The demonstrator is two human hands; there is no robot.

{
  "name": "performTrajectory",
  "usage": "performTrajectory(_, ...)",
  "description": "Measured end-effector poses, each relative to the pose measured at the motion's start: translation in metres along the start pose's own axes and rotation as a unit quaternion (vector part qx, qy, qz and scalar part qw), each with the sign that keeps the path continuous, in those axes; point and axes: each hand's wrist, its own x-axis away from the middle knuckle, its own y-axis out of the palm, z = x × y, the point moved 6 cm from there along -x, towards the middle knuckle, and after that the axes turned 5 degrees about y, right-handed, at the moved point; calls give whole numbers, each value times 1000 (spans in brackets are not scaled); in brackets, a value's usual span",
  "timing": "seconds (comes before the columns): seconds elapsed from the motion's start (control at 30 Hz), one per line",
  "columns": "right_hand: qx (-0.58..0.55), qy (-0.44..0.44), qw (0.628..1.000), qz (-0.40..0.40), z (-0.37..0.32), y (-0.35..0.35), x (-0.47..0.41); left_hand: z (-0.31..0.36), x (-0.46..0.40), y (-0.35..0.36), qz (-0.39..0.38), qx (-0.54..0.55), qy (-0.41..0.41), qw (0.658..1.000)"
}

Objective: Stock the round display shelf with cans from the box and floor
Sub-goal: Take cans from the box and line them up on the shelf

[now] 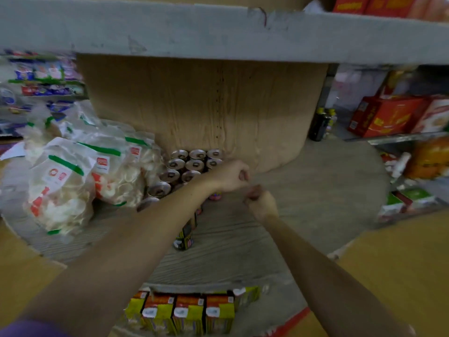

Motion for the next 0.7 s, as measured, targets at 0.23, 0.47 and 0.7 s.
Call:
performTrajectory(0.23, 43, 69, 992, 98, 95, -97, 66, 44, -12, 110, -52, 75, 40, 995)
performTrajectory(0.47, 56, 179, 977, 102, 200, -176, 147, 151, -1, 197, -176, 180, 102, 962)
performTrajectory(0.7, 75, 253, 962, 72, 293, -206, 203, 229, 4, 303, -321, 68, 147, 933)
